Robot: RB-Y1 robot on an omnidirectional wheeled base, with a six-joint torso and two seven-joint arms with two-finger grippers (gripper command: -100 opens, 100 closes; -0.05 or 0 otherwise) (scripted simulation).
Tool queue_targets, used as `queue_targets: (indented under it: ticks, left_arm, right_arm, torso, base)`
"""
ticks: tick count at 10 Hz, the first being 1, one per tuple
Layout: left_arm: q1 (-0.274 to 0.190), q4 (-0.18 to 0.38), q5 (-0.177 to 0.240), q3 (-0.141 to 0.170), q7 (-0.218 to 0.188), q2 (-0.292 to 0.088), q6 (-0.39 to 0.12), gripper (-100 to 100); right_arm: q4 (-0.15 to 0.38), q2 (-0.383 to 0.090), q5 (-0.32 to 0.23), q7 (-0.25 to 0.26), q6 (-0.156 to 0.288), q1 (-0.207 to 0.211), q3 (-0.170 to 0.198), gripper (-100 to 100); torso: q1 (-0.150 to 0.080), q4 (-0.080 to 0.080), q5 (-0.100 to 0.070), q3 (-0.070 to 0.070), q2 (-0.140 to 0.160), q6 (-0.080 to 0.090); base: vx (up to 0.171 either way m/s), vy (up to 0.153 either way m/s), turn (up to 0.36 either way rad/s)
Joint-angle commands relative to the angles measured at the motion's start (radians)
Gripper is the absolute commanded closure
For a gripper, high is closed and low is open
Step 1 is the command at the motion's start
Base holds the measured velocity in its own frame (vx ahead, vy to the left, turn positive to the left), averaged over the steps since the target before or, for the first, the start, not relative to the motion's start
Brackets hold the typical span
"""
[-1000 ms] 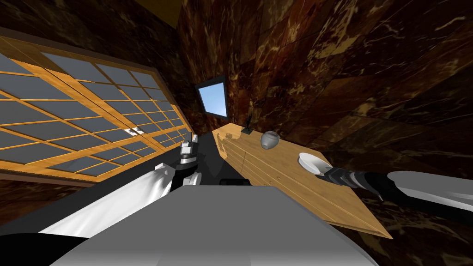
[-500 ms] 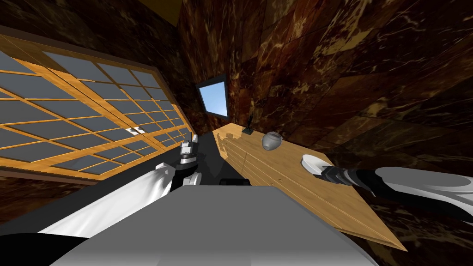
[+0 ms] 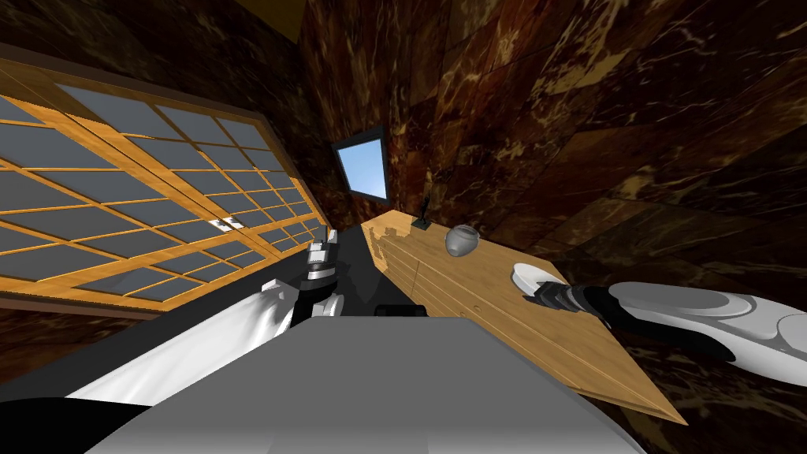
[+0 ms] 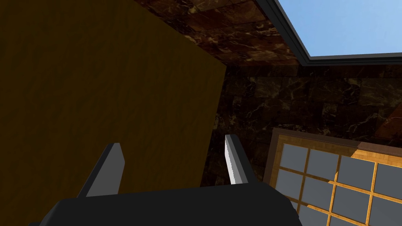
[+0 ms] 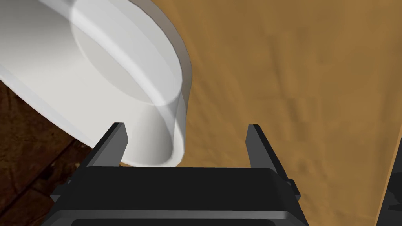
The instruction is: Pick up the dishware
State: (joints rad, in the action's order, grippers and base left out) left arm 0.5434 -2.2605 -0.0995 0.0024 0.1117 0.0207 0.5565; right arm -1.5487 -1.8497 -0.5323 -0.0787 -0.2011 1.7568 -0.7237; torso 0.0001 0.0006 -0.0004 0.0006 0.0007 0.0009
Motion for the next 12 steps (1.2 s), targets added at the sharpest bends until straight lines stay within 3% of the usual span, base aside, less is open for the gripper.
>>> queue_targets:
  ticks: [1, 2, 6, 7, 8, 10, 12]
  left_arm:
    - [0.000, 0.000, 0.000, 0.000, 0.000, 0.000, 0.000, 0]
    - [0.000, 0.000, 0.000, 0.000, 0.000, 0.000, 0.000, 0]
    - [0.000, 0.000, 0.000, 0.000, 0.000, 0.000, 0.000, 0]
    - [0.000, 0.000, 0.000, 0.000, 0.000, 0.000, 0.000, 0]
    - [0.000, 0.000, 0.000, 0.000, 0.000, 0.000, 0.000, 0]
    - [0.000, 0.000, 0.000, 0.000, 0.000, 0.000, 0.000, 0]
    - [0.000, 0.000, 0.000, 0.000, 0.000, 0.000, 0.000, 0]
  right_arm:
    - [0.000, 0.000, 0.000, 0.000, 0.000, 0.000, 0.000, -100]
    - [-0.001, -0.001, 0.002, 0.002, 0.005, 0.000, 0.002, 100]
    - [0.002, 0.001, 0.003, 0.001, 0.007, -0.001, 0.000, 100]
    - [0.001, 0.001, 0.003, 0.001, 0.007, -0.001, 0.000, 0]
    - [0.011, 0.018, -0.020, -0.008, -0.024, 0.000, -0.015, 100]
    - [0.018, 0.025, -0.022, -0.005, -0.035, -0.004, -0.016, 100]
    - [0.050, 0.060, -0.031, 0.006, -0.090, -0.024, -0.021, 100]
  torso:
    - [0.000, 0.000, 0.000, 0.000, 0.000, 0.000]
    - [0.000, 0.000, 0.000, 0.000, 0.000, 0.000]
    - [0.001, -0.001, -0.002, 0.000, 0.001, 0.000]
    - [0.001, -0.001, -0.002, 0.000, 0.001, 0.000]
    - [0.001, -0.001, -0.002, 0.000, 0.001, 0.000]
    - [0.001, 0.000, -0.001, 0.000, 0.001, 0.000]
    - [0.002, 0.000, 0.000, 0.000, 0.001, 0.000]
  base:
    - [0.000, 0.000, 0.000]
    - [0.000, 0.000, 0.000]
    - [0.000, 0.000, 0.000]
    - [0.000, 0.000, 0.000]
    - [0.004, -0.002, -0.011]
    - [0.000, 0.000, 0.000]
    - [-0.004, 0.013, 0.037]
